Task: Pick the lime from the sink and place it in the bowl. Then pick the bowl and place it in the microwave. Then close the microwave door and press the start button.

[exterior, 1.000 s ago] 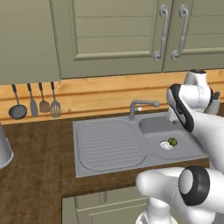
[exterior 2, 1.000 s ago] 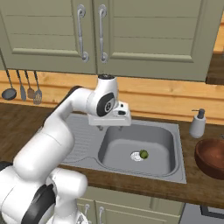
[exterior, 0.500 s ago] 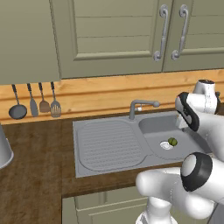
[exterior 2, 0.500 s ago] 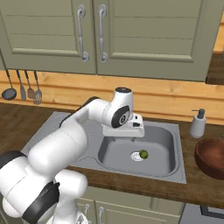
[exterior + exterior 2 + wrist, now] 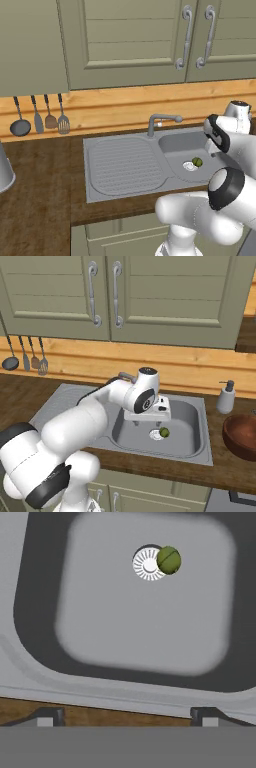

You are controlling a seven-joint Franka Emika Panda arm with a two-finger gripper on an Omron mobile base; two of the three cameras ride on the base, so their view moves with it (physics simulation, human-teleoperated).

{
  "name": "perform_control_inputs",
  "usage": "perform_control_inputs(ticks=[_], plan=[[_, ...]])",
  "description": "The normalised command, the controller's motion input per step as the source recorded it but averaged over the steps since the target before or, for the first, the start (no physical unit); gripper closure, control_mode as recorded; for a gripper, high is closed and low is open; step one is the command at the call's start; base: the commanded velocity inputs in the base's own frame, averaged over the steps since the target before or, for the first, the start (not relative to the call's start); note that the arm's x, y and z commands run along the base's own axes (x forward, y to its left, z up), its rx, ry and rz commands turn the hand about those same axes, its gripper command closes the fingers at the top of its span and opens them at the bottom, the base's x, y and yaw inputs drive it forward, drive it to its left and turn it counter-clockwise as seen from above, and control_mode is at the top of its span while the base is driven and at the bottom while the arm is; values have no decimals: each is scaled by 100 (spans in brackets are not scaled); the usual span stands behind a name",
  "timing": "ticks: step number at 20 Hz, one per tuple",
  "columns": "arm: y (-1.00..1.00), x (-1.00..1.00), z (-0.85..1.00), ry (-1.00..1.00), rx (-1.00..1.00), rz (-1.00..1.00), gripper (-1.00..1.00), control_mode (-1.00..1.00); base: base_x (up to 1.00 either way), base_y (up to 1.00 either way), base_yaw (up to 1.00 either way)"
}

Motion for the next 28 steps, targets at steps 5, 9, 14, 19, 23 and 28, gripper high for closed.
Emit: perform_control_inputs(ticks=[5,9,14,19,23,28], plan=[[-16,18,-11,-3,0,0,-100,-100,0,0,0],[-25,20,-8,0,0,0,-100,-100,0,0,0],[-14,24,-15,0,0,0,-100,-100,0,0,0],[3,21,-38,0,0,0,-100,-100,0,0,0],[23,1,-51,0,0,0,-100,-100,0,0,0],[15,14,-31,0,0,0,-100,-100,0,0,0]])
